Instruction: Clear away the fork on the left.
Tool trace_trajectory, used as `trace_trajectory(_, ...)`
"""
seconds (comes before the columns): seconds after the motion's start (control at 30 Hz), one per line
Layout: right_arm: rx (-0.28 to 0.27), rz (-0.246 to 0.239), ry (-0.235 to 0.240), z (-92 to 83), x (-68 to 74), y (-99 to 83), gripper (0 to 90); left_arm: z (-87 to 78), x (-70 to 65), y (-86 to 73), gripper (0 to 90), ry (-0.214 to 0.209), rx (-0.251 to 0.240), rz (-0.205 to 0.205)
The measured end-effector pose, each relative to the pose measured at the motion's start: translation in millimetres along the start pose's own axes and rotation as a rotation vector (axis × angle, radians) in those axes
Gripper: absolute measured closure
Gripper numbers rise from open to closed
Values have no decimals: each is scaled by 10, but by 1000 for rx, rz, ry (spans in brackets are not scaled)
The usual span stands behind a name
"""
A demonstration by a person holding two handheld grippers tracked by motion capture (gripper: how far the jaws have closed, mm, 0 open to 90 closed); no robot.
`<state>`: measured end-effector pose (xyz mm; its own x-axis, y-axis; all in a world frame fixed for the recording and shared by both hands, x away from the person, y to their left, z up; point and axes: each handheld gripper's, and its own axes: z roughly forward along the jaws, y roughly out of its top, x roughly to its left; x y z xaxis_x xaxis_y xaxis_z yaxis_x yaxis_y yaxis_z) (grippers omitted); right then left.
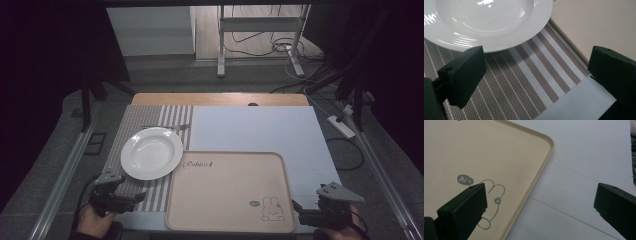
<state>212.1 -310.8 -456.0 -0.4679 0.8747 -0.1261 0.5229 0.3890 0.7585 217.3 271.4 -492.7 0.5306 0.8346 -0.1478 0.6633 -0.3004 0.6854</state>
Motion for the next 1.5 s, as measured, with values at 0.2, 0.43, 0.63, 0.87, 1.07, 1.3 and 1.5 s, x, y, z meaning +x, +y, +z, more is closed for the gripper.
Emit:
trace_trajectory(0.2,3,-6,3,6,6,1,0,-16,21,-6,5,-21,-13,-13)
trace_trajectory(0.43,7,-16,0,13,14,2,0,-12,3,9,0,-18,-7,3)
trace_trajectory(0.63,12,-23,-3,18,26,5,0,-8,-8,55,0,-17,-16,17)
trace_trajectory(0.87,19,-29,0,22,29,7,0,18,24,97,0,-38,-18,-9)
trace_trajectory(1.07,18,-32,-2,24,34,6,0,63,30,132,1,-34,-8,13)
trace_trajectory(1.3,21,-33,-4,28,39,7,0,126,33,184,3,-54,-9,21)
trace_trajectory(1.5,25,-40,-3,32,41,8,0,217,47,253,0,-63,6,27)
